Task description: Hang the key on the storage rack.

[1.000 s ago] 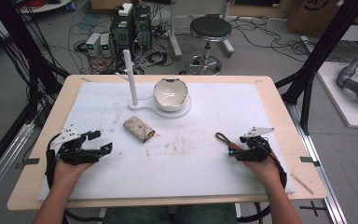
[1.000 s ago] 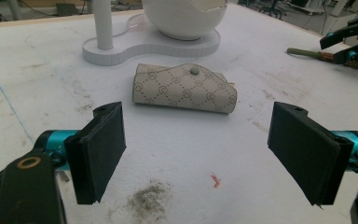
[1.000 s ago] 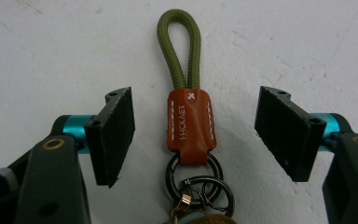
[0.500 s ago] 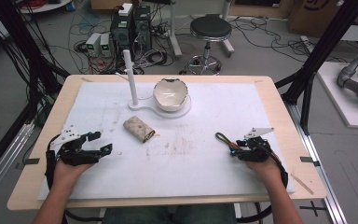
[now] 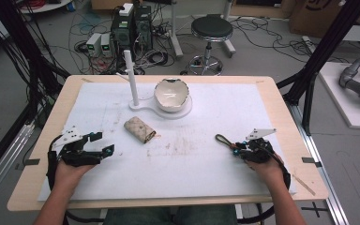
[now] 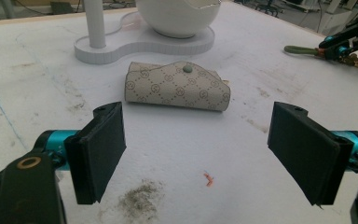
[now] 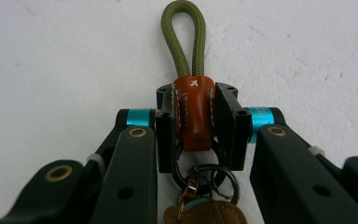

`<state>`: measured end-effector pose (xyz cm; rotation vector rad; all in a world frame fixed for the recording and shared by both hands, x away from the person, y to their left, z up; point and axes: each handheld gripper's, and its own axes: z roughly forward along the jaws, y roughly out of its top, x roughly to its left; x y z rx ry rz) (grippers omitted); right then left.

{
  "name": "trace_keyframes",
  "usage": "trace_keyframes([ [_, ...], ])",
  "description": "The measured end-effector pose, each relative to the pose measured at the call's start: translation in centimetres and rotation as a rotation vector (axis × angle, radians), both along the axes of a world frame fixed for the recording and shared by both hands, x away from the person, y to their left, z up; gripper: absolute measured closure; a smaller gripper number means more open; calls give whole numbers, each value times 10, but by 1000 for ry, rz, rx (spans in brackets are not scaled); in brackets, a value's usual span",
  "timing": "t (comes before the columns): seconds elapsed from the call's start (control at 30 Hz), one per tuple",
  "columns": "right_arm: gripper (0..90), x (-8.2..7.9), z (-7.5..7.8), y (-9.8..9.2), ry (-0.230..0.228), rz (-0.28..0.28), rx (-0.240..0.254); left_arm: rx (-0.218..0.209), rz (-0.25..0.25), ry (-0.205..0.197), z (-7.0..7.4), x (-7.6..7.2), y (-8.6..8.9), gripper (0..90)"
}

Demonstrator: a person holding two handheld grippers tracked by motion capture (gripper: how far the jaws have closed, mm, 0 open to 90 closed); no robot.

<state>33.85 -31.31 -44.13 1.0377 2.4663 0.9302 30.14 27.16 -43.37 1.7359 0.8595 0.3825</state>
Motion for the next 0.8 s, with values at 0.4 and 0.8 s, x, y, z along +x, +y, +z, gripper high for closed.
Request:
trace_keyframes([
  [0.4,724,-7,29,6,-85,3,136,46,14,-32,4,-6,-4,190],
  [0.8,724,-2,66,45,-188,86,198,53,23,-57,6,-11,-3,192],
])
